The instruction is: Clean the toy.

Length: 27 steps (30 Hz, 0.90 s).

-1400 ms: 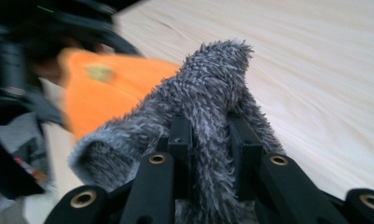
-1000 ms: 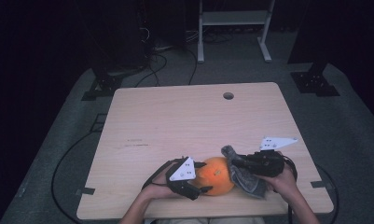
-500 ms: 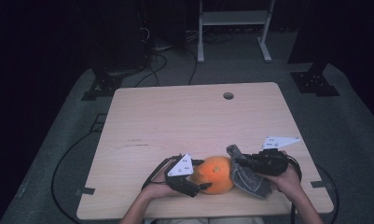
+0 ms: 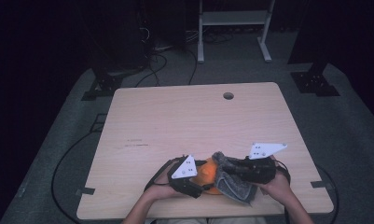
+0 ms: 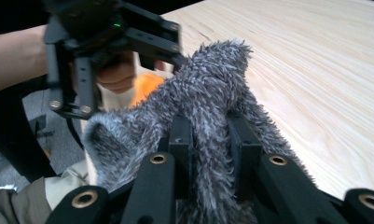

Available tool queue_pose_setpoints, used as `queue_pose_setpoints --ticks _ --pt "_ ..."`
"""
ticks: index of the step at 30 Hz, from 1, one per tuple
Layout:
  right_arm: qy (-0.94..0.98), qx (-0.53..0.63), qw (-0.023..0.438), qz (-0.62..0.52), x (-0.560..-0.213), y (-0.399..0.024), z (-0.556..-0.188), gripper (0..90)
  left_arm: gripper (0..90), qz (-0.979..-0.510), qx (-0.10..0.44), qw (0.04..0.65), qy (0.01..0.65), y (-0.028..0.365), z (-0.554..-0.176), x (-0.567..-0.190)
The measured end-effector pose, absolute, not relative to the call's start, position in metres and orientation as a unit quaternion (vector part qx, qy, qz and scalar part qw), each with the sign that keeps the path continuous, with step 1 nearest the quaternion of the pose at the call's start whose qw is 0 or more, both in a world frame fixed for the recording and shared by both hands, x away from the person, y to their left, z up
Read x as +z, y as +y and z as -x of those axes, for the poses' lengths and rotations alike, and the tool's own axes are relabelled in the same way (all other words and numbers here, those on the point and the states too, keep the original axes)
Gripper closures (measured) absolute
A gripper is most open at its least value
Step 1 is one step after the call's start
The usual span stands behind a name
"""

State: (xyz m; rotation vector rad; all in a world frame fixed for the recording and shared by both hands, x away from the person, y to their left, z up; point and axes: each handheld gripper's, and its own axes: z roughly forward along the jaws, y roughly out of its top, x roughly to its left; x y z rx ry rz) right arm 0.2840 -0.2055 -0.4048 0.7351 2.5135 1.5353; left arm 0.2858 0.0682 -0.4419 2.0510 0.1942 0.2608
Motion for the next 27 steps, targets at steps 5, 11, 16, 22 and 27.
queue_pose_setpoints --ticks 5,11,16,22,27 --pt "0.826 0.478 0.085 -0.285 -0.41 -0.224 -0.29 74.4 23.2 -0.85 0.108 0.508 0.082 0.07 -0.286 -0.442" --pt "0.84 0.49 0.1 -0.21 -0.389 -0.186 -0.271 74.2 20.6 -0.853 0.134 0.5 0.07 0.061 -0.278 -0.44" --pt "0.829 0.502 0.08 -0.236 -0.4 -0.195 -0.278 73.8 8.2 -0.839 0.117 0.52 0.105 0.064 -0.286 -0.443" --pt "0.828 0.504 0.078 -0.234 -0.402 -0.2 -0.282 73.3 10.2 -0.839 0.096 0.525 0.105 0.069 -0.289 -0.445" --pt "0.815 0.514 0.069 -0.259 -0.408 -0.214 -0.288 73.2 10.1 -0.844 0.077 0.52 0.105 0.073 -0.293 -0.447"
